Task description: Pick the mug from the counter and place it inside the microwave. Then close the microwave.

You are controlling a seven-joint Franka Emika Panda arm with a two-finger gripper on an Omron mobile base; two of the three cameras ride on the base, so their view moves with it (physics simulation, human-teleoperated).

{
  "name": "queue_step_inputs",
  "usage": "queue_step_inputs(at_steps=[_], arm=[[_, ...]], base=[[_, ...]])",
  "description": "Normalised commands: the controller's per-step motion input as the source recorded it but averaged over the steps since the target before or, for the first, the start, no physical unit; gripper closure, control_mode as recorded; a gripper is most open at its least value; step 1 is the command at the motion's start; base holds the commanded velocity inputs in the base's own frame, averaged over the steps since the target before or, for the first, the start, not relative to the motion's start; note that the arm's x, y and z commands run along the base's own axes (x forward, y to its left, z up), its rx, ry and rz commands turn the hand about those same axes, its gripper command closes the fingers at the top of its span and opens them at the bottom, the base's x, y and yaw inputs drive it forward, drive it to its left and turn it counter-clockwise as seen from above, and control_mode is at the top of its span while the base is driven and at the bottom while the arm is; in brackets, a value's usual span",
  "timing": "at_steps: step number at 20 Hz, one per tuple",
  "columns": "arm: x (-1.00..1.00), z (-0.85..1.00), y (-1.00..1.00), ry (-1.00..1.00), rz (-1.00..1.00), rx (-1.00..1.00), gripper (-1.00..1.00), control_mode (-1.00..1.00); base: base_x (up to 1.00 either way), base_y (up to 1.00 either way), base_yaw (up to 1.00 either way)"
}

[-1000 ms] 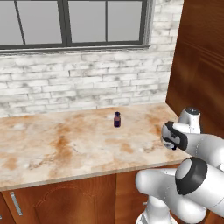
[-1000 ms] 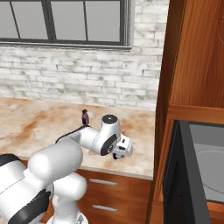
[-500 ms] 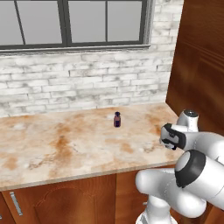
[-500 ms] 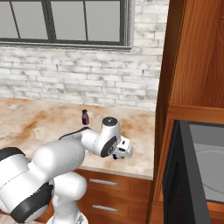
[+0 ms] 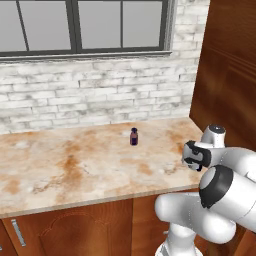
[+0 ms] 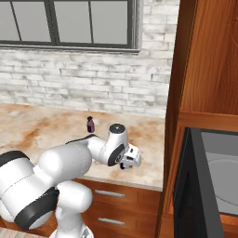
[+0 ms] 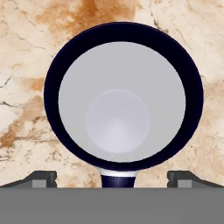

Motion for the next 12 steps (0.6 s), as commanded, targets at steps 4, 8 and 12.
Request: queue_step_inputs(at_steps=[4, 8, 12], arm=[[0.0, 0.0, 0.0, 0.0, 0.0, 0.0, -1.0, -1.0], [0.0, 0.0, 0.0, 0.0, 0.0, 0.0, -1.0, -1.0], [0.0, 0.0, 0.0, 0.0, 0.0, 0.0, 1.0, -1.0]], base=[[0.0, 0.0, 0.0], [0.0, 0.0, 0.0], [0.0, 0.0, 0.0]])
